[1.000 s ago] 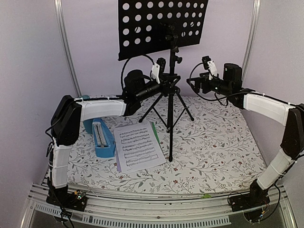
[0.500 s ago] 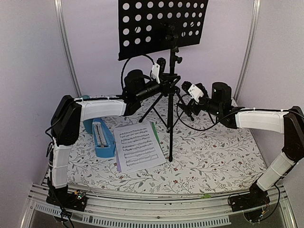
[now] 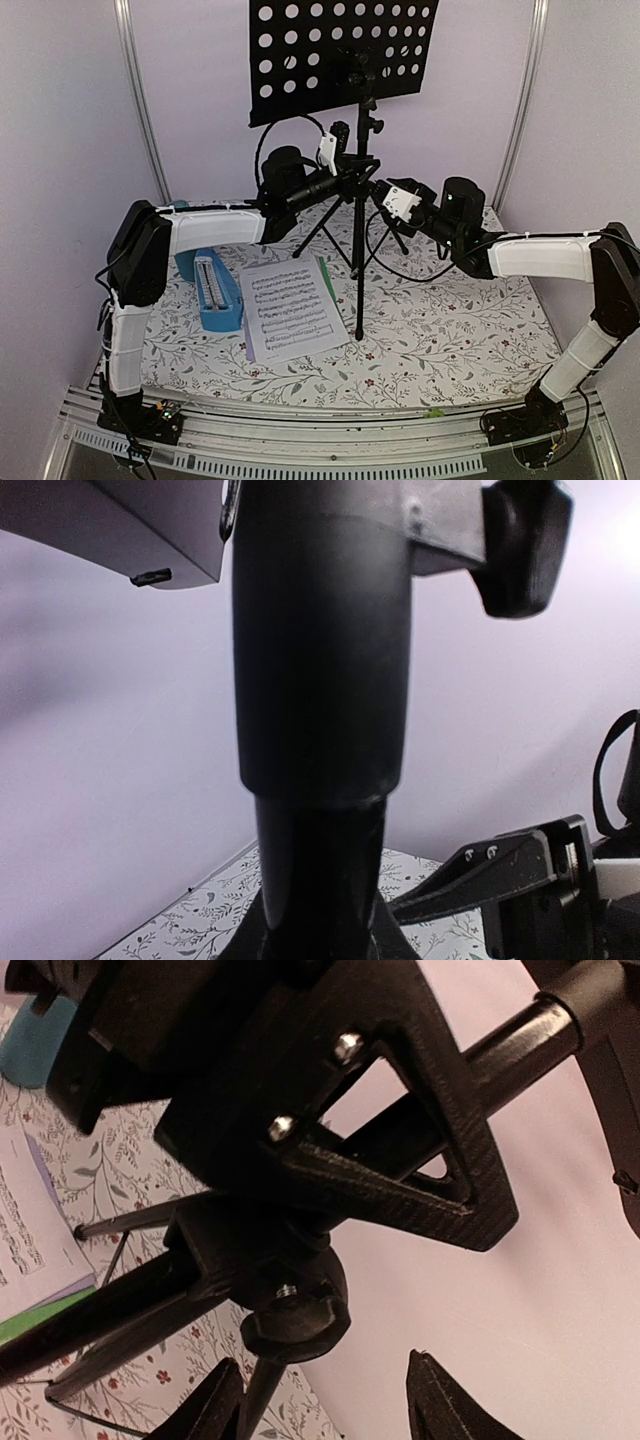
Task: Set up the instrument practice props
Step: Screw the knob on the music stand.
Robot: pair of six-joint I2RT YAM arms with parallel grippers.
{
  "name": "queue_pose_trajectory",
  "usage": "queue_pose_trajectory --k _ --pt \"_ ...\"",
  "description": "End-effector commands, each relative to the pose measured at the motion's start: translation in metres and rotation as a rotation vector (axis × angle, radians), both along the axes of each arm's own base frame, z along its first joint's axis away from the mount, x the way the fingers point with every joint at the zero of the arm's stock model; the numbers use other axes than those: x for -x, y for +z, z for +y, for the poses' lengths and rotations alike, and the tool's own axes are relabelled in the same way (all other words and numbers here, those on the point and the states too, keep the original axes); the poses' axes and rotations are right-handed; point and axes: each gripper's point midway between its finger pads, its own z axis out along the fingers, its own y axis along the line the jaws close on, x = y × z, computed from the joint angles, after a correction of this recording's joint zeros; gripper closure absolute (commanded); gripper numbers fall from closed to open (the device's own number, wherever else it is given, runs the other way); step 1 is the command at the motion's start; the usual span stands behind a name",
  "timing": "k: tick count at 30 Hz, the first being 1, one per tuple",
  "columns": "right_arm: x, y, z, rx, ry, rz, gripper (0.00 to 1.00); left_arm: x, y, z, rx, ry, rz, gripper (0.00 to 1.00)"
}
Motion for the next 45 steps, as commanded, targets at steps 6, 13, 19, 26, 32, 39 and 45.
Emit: queue_pose_trajectory --k 6,13,19,26,32,39,45 --pt "0.001 0.017 0.015 0.015 0.043 -0.019 0.52 0.004 -0.012 -0.005 -0.059 -0.026 0.046 1.0" --pt "0.0 0.015 0.024 0.036 0.079 0.003 0.52 0.004 -0.01 -0.005 -0.057 -0.026 0.044 1.0" --pt "-0.001 0.013 0.026 0.045 0.076 0.014 0.61 0.003 -0.01 -0.006 -0.059 -0.028 0.045 1.0" --pt "-0.003 0.011 0.025 0.049 0.067 0.037 0.82 0.002 -0.011 -0.006 -0.06 -0.026 0.044 1.0" --pt "0.0 0.015 0.027 0.002 0.086 0.12 0.96 0.002 -0.014 -0.006 -0.065 -0.029 0.048 1.0" --pt "0.004 0.03 0.031 -0.137 0.17 0.302 0.97 0.003 -0.014 -0.007 -0.064 -0.036 0.046 1.0" --pt "0.011 0.041 0.028 -0.236 0.195 0.366 0.86 0.004 -0.016 -0.009 -0.069 -0.044 0.05 1.0"
